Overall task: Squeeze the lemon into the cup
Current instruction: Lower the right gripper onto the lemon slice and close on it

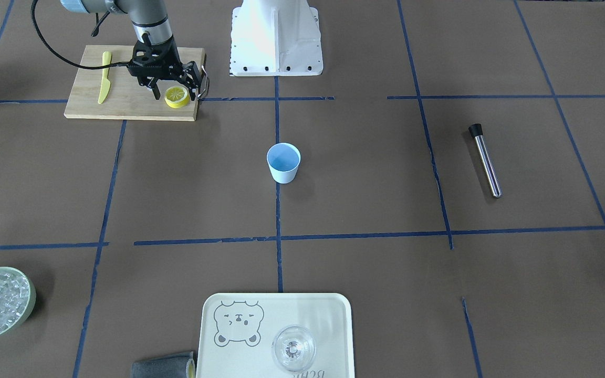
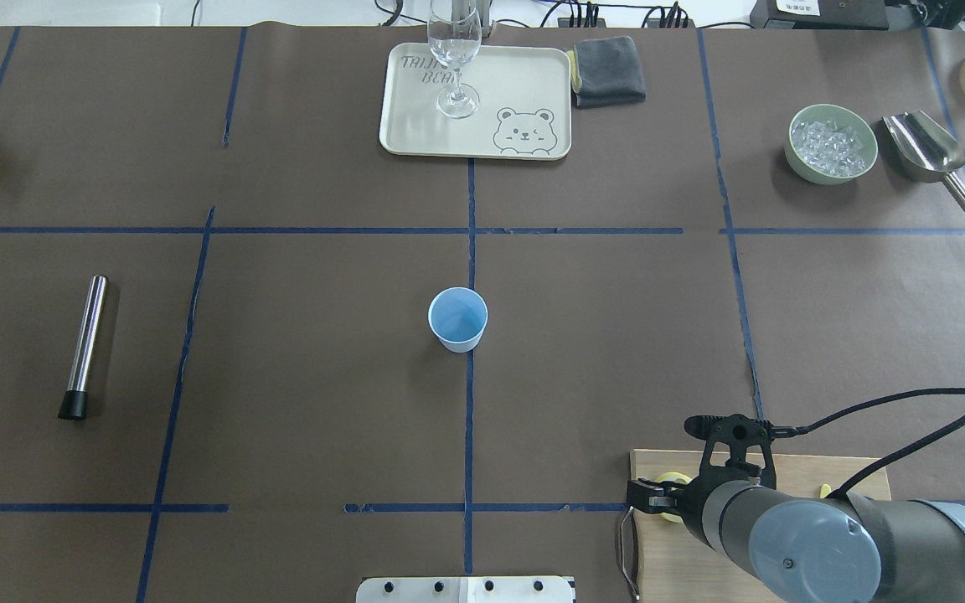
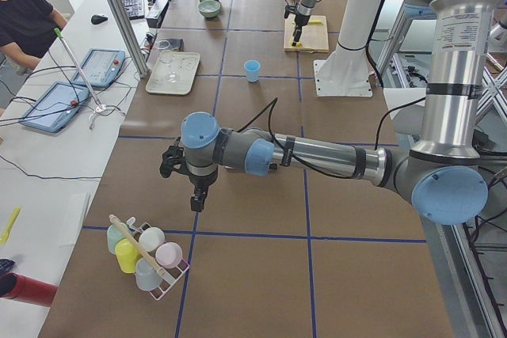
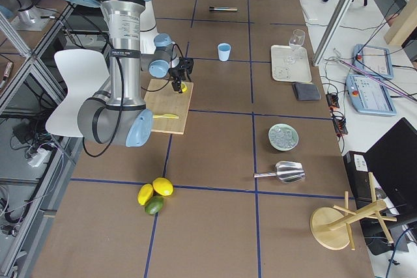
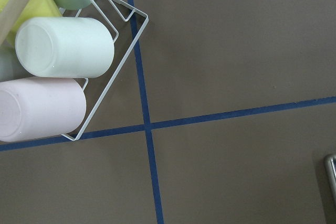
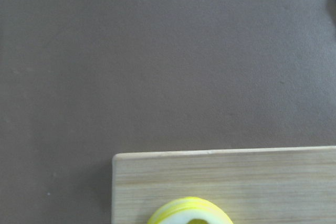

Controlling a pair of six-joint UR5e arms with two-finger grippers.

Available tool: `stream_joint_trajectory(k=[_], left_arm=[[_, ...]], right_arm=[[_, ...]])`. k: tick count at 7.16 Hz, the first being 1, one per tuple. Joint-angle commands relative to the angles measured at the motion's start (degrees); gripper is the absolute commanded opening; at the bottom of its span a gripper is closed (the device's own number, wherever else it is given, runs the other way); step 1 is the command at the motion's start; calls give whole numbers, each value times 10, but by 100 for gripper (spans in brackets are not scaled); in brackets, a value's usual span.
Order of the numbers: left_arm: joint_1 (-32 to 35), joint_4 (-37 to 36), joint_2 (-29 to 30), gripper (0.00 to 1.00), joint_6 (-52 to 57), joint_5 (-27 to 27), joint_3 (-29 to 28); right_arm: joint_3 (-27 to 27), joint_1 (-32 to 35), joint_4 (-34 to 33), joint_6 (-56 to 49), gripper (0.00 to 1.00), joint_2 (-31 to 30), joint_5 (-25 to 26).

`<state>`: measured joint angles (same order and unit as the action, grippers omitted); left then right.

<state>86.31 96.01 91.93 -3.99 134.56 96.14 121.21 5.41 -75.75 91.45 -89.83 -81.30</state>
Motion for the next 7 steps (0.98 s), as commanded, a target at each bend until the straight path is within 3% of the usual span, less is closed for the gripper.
stream_joint_trajectory(k=[1,5,7], left_arm=[[0,1,0,100,-1,0,-1],[0,0,0,100,-1,0,-1],[0,0,0,100,-1,1,0]], right_arm=[[0,0,0,0,100,3,0],[3,1,0,0,86,3,0],[3,1,0,0,85,-1,1]])
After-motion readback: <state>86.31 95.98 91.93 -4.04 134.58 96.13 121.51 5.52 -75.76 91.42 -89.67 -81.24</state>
